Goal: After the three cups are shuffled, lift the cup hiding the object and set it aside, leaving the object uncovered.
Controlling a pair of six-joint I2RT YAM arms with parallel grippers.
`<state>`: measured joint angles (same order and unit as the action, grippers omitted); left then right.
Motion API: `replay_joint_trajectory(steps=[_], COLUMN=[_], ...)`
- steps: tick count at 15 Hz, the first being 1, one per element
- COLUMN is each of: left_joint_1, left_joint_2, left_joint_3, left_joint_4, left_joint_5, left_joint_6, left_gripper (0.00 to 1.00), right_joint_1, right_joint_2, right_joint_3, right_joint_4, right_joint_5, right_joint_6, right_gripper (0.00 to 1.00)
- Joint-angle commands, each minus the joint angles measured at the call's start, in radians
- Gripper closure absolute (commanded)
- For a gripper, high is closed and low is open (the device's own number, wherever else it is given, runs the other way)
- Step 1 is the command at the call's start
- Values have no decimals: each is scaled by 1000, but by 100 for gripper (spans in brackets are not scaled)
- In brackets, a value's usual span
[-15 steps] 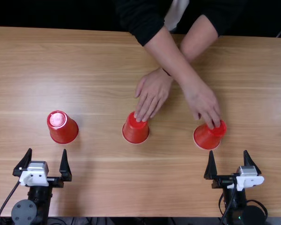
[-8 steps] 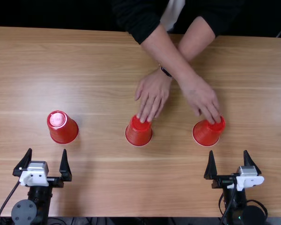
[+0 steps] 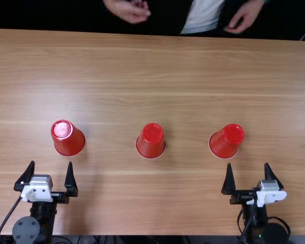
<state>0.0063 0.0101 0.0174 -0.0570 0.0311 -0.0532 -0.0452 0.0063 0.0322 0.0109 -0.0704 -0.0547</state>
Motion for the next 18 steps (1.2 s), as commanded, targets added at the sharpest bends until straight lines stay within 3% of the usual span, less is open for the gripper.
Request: replay_joint_trajectory(steps=[1, 15, 18], left_joint_1=[1, 1, -2], left_joint_2=[-10, -10, -10], left_joint_3=[-17, -17, -17], left_joint_4=[0, 0, 0], left_joint_5=[6, 6, 9], left_joint_6=[9, 11, 7], left_gripper=[0, 0, 0], right_joint_1=[-10, -10, -12], right_joint_2=[-6, -6, -6], right_joint_3=[-12, -12, 26], right_joint_4=[5, 5, -1], right_joint_5=[-3, -9, 2], right_joint_6=[-4, -2, -12], right_gripper=[0, 0, 0])
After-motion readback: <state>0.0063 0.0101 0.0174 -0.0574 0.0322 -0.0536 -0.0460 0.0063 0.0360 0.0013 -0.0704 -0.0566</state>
